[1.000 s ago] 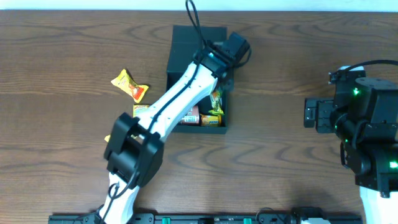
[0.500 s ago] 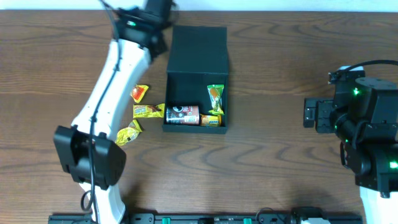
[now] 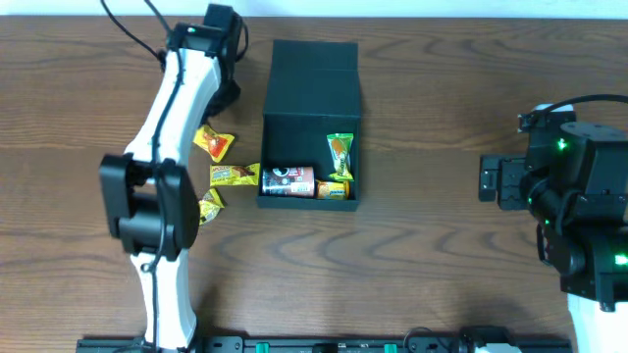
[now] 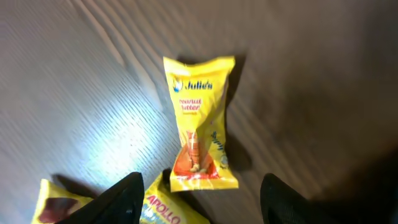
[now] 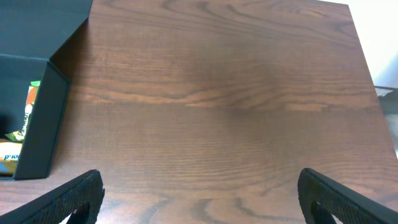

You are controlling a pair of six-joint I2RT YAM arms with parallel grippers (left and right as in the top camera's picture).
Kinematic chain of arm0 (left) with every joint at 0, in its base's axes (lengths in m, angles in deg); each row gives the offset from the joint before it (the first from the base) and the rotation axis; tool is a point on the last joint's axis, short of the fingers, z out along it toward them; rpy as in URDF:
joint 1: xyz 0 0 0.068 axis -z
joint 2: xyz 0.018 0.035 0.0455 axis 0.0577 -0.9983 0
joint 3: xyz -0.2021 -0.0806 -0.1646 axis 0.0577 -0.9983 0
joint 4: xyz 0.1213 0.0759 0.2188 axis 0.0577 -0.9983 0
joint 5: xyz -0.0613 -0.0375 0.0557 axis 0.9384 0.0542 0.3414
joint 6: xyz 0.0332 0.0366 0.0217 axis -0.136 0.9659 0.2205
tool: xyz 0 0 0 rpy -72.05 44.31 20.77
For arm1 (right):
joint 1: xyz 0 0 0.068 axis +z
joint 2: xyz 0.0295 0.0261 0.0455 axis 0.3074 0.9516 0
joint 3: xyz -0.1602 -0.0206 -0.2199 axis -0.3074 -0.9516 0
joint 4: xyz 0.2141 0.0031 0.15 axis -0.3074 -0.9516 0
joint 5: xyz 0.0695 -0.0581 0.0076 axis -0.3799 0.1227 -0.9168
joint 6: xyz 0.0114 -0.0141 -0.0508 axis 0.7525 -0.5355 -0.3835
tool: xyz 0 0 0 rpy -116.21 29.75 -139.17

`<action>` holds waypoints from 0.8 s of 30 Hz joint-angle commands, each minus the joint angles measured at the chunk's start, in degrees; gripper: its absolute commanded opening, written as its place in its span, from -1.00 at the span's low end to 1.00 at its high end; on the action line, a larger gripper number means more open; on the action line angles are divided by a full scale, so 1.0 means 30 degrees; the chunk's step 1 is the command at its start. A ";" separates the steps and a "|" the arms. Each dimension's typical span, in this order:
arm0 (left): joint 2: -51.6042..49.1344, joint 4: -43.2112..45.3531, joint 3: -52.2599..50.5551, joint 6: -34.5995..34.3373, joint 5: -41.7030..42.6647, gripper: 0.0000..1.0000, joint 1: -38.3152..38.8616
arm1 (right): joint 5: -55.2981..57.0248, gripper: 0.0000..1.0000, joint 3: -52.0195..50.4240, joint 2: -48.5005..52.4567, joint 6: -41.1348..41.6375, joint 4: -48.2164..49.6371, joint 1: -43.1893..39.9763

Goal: Pack container
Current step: 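Withdraw the left gripper and grasp the yellow Julie's Peanut Butter packet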

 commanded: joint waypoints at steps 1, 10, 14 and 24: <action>-0.1341 -0.0393 -0.0204 -0.0612 0.0539 0.22 -0.0102 | -0.0066 0.99 0.0117 -0.0146 0.0240 -0.0051 -0.0124; -0.2404 -0.1144 -0.0226 0.0590 0.0393 0.22 -0.0816 | -0.0051 0.99 0.0117 -0.0160 0.0233 -0.0175 -0.0124; -0.2470 -0.0648 -0.0612 0.0860 0.0758 0.21 -0.1180 | -0.0051 0.99 0.0117 -0.0153 0.0226 -0.0160 -0.0124; -0.2470 0.1231 -0.1858 0.1428 0.2339 -0.11 -0.1231 | 0.0022 0.99 0.0117 -0.0146 0.0168 -0.0044 -0.0124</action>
